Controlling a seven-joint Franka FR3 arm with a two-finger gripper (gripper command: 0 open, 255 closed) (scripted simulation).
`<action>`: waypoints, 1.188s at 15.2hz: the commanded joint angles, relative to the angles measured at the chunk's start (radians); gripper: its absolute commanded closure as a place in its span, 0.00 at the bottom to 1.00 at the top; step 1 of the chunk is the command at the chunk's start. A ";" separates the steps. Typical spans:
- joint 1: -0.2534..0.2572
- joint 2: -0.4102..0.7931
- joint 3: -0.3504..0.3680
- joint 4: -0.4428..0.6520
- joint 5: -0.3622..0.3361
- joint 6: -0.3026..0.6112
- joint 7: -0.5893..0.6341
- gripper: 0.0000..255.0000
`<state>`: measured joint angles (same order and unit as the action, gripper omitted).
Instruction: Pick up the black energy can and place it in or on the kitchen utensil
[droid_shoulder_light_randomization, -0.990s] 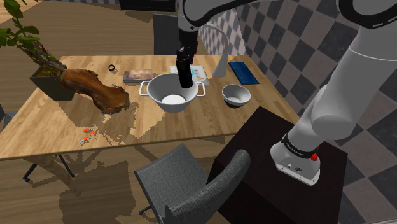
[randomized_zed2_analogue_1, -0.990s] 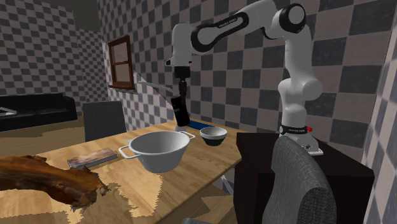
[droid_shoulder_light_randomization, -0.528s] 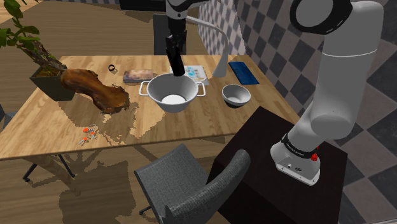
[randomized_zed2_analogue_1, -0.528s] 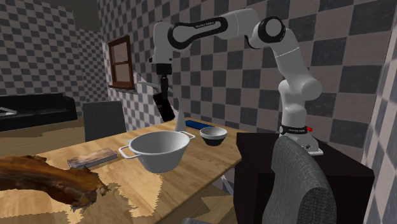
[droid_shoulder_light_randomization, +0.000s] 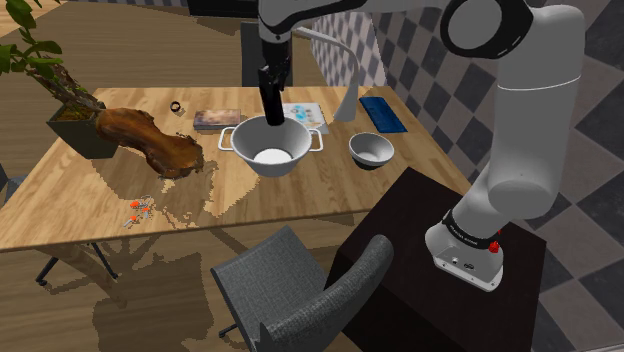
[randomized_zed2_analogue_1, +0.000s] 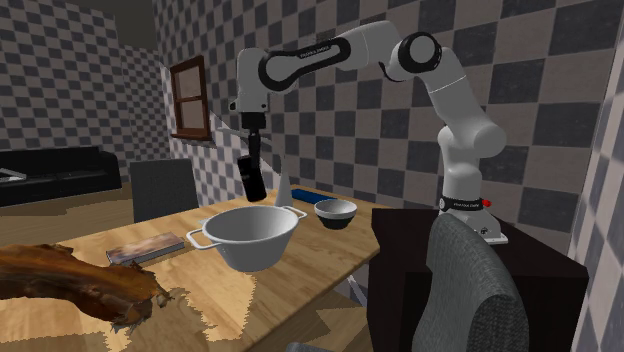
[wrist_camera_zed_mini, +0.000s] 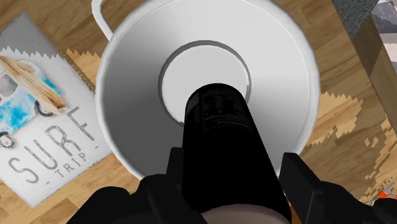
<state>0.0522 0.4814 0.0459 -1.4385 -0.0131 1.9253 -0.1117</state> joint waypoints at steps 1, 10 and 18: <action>0.000 0.003 0.000 -0.021 0.000 0.025 0.000 1.00; 0.000 0.039 -0.001 -0.088 -0.002 0.128 0.001 1.00; 0.000 0.059 -0.002 -0.110 -0.003 0.170 0.001 1.00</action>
<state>0.0525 0.5401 0.0443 -1.5486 -0.0159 2.0942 -0.1109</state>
